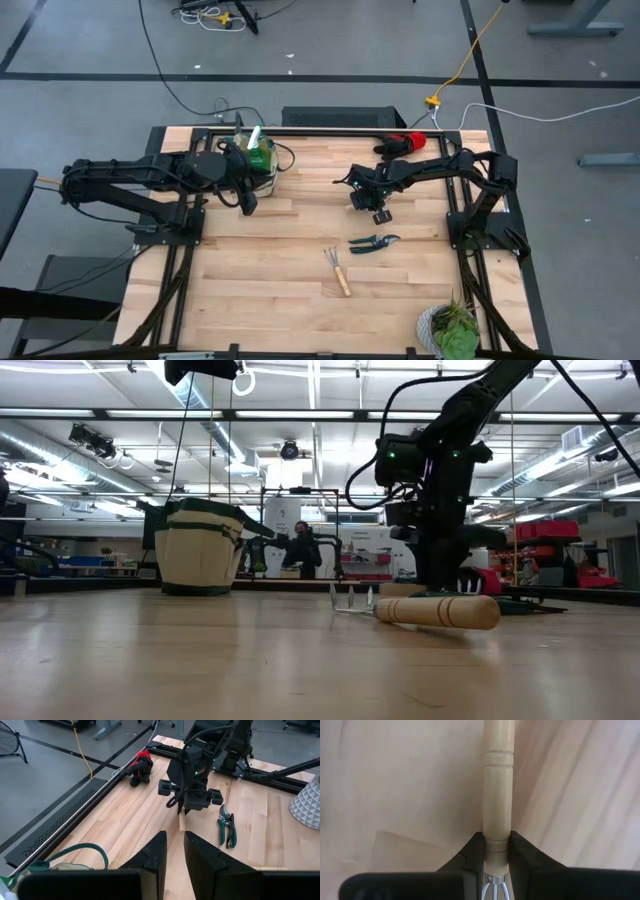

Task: Pick & Place Garden tools in Gardening bag
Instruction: Put the brown hand rake into the gardening bag

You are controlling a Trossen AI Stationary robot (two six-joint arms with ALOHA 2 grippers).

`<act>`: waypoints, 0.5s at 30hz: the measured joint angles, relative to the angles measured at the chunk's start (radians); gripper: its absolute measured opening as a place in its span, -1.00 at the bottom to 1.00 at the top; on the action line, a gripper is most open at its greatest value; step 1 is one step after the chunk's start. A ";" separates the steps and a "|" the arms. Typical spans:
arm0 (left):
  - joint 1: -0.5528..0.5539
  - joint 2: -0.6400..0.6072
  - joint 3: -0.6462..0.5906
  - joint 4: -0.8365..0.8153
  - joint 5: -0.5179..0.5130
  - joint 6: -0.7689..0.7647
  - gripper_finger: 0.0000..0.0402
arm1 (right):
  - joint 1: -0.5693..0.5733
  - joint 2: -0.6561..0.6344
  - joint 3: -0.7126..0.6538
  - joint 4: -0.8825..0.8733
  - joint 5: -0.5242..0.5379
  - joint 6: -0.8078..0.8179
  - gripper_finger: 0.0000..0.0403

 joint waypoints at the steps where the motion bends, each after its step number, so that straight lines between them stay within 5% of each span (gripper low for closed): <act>1: 0.000 0.000 0.000 0.001 0.000 0.000 -0.65 | 0.000 -0.002 0.000 -0.005 0.002 0.002 -0.72; 15: 0.000 0.000 0.000 0.019 0.000 0.010 -0.65 | 0.001 -0.100 0.001 -0.001 0.007 0.085 -0.72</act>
